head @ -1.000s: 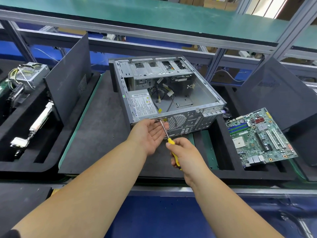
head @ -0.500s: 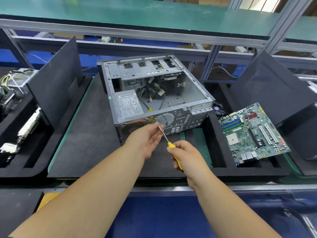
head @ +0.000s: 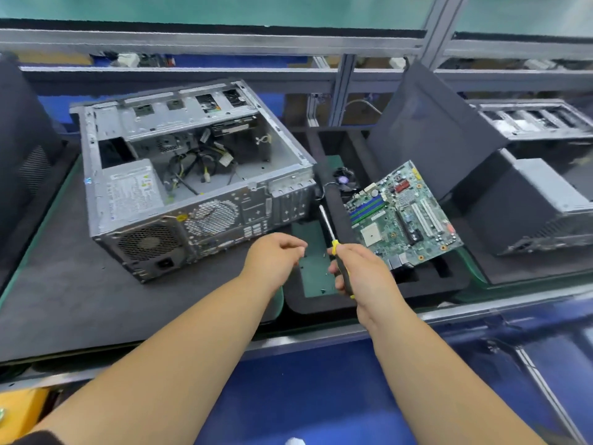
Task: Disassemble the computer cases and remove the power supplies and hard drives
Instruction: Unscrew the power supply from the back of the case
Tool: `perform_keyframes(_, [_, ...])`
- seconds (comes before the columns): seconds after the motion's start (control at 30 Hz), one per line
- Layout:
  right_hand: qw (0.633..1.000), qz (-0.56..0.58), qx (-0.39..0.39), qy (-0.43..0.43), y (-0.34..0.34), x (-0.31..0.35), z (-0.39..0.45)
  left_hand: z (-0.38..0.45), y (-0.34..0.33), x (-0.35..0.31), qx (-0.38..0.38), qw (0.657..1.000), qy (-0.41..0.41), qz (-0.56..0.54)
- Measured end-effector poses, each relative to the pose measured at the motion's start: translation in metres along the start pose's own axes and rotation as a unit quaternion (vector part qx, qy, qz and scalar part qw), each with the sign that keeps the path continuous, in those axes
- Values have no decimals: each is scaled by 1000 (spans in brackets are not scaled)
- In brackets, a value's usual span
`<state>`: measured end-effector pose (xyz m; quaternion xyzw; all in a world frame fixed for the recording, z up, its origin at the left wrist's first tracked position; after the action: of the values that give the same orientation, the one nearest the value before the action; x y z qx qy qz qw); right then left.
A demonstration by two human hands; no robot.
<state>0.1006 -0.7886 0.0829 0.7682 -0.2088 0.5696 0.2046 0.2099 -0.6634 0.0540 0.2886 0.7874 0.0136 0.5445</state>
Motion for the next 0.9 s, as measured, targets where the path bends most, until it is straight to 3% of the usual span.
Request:
perform_keyframes(0.27, [1000,-8,22,-16,18,-9,15,8,-20,1,58,997,5,56])
perform_keyframes(0.7, [989,-31,140,-36,-95,-9,-2,-58,109,25,-128,979,-123,99])
perform_keyframes(0.9, [990,-25,140,8,-151,3,-19,-82,185,42,-248,930,-233,135])
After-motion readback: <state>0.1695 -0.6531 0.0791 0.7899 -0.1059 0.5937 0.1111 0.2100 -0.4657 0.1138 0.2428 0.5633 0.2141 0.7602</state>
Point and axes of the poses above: each hand's wrist, its own z-axis towards the middle knuckle, its own y-axis out of the back of the hand, x = y × z, the point moved 3 cm from there along z, towards the middle knuckle, and after that the axes turned 9 degrees about y, right-handed, at the moved point
